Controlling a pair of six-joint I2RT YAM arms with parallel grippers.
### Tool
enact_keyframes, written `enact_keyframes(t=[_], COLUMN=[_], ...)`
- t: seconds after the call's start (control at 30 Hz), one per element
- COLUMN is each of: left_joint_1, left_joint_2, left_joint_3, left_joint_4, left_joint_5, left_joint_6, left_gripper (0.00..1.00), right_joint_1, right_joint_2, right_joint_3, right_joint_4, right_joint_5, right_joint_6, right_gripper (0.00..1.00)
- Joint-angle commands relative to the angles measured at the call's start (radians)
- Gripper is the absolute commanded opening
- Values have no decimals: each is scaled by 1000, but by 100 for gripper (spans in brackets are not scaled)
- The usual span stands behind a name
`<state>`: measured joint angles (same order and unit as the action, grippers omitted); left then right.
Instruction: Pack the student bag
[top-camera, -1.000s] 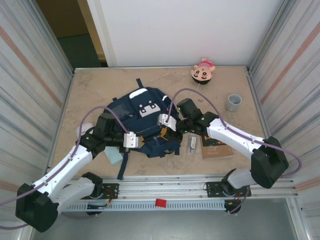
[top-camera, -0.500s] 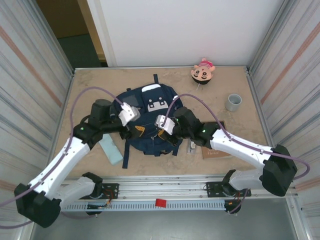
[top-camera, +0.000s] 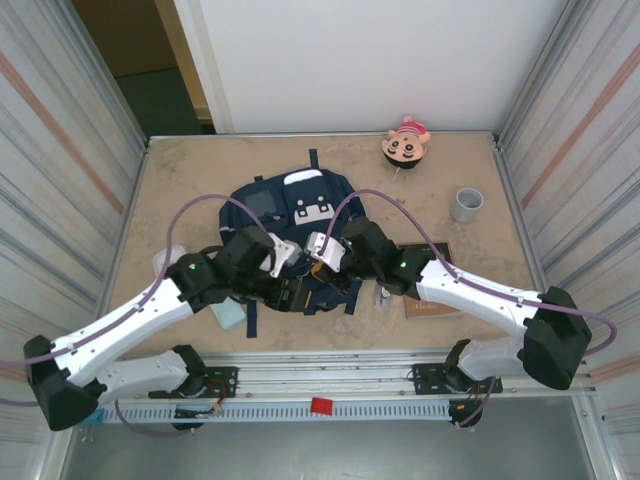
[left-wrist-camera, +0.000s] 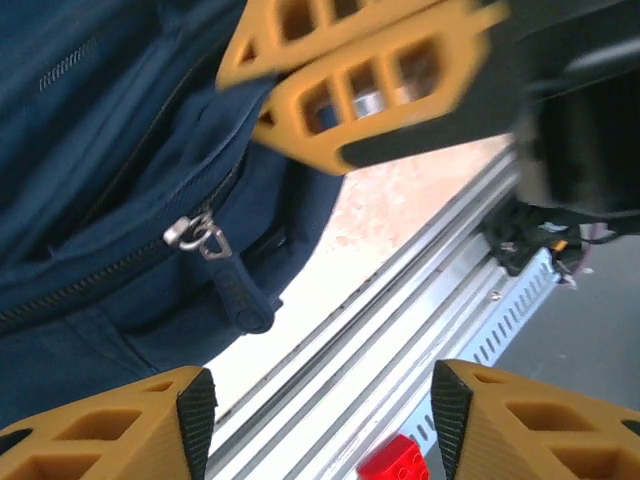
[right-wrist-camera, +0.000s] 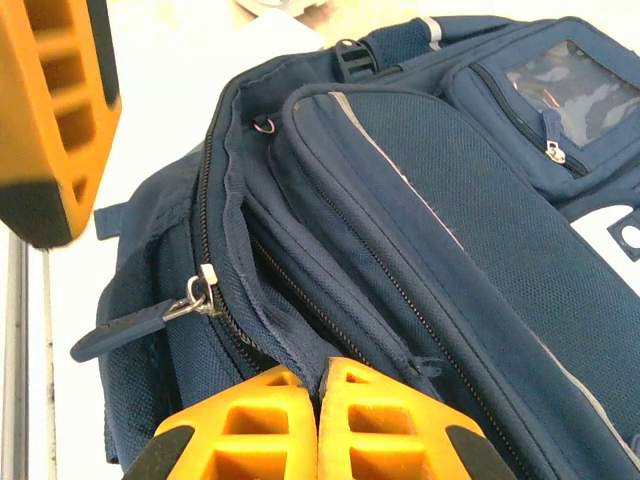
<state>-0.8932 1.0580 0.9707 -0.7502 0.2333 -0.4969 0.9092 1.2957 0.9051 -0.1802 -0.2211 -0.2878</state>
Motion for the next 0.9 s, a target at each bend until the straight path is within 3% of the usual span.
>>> enact_keyframes(t=[0.0,0.27,0.37,0.53,0.67,0.87], left_joint_1=[-31,-79,-81,-75,9,170], left_joint_2=[15,95,121,112,23,-159], left_joint_3=[34,45,54,73,4,-146], left_joint_4=[-55,-12,15,-17,-30,-9], left_joint_5=[-198,-337,-352,-346,-230,-26], left_joint_6=[-157,-190,-182,-127,-65,79], left_gripper=[59,56,45,10,0,0], right_joint_1=[1,-11,-13,-47,-110,-228], right_joint_2=[-4,-27,-33,-35,-60,-90], right_joint_3=[63,48,46,46,28,32], right_joint_4=[83,101,98,33,-38,-153], right_joint_5=[-68,-152,-167,-180,-241,-302], right_joint_6=[35,65,67,35,-40,-149], right_gripper=[0,0,0,0,0,0])
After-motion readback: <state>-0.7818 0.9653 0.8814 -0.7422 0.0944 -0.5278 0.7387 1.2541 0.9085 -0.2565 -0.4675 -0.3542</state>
